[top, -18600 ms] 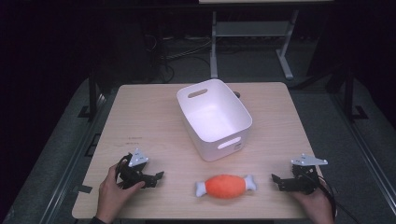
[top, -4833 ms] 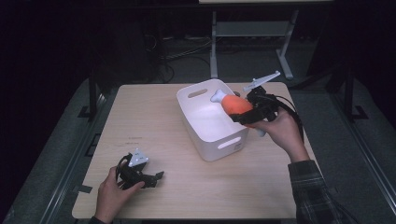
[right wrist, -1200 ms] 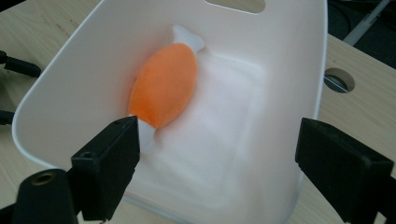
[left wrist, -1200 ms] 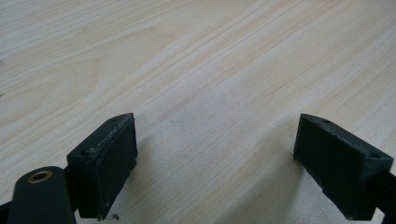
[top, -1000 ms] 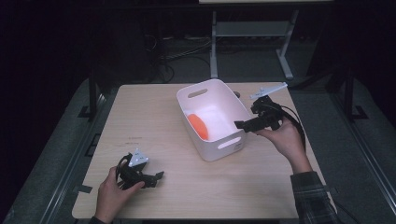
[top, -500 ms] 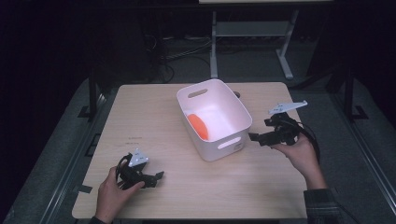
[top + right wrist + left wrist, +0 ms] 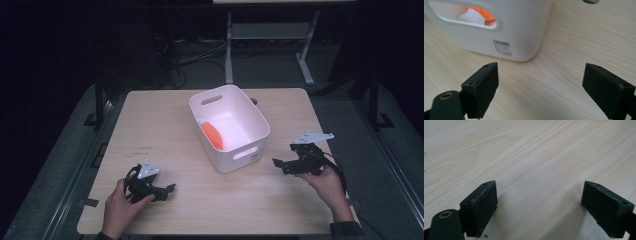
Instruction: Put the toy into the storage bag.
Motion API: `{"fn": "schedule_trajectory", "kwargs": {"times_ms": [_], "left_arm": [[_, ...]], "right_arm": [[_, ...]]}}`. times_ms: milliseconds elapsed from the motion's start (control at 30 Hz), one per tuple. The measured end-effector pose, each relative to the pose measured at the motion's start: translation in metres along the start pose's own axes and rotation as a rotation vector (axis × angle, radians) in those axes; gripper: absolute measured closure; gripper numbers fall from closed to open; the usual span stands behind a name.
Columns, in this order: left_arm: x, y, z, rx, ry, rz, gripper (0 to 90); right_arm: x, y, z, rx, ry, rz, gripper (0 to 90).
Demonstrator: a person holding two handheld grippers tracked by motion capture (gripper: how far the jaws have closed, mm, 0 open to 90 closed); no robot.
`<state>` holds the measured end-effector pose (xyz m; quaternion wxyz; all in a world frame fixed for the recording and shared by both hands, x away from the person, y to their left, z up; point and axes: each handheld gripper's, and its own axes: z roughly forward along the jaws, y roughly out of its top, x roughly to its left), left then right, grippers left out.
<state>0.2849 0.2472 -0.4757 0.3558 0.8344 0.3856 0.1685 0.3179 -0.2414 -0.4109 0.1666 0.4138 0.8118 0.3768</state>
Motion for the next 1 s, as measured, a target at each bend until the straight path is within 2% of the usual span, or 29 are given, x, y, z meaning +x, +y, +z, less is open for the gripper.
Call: {"fn": "schedule_trajectory", "kwargs": {"times_ms": [333,567,733,1000], "left_arm": [[0.0,0.0,0.0,0.0,0.0,0.0,12.6],[0.0,0.0,0.0,-0.001,0.0,-0.001,12.6],[0.0,0.0,0.0,-0.001,0.0,-0.001,12.6],[0.0,0.0,0.0,0.001,0.0,0.0,12.7]], "right_arm": [[0.003,-0.039,0.005,-0.015,-0.036,0.024,10.5],[0.004,-0.068,0.01,0.03,-0.053,0.026,10.0],[0.006,-0.079,0.014,0.069,-0.067,0.022,9.3],[0.004,-0.083,0.015,0.053,-0.054,0.033,7.3]]}}
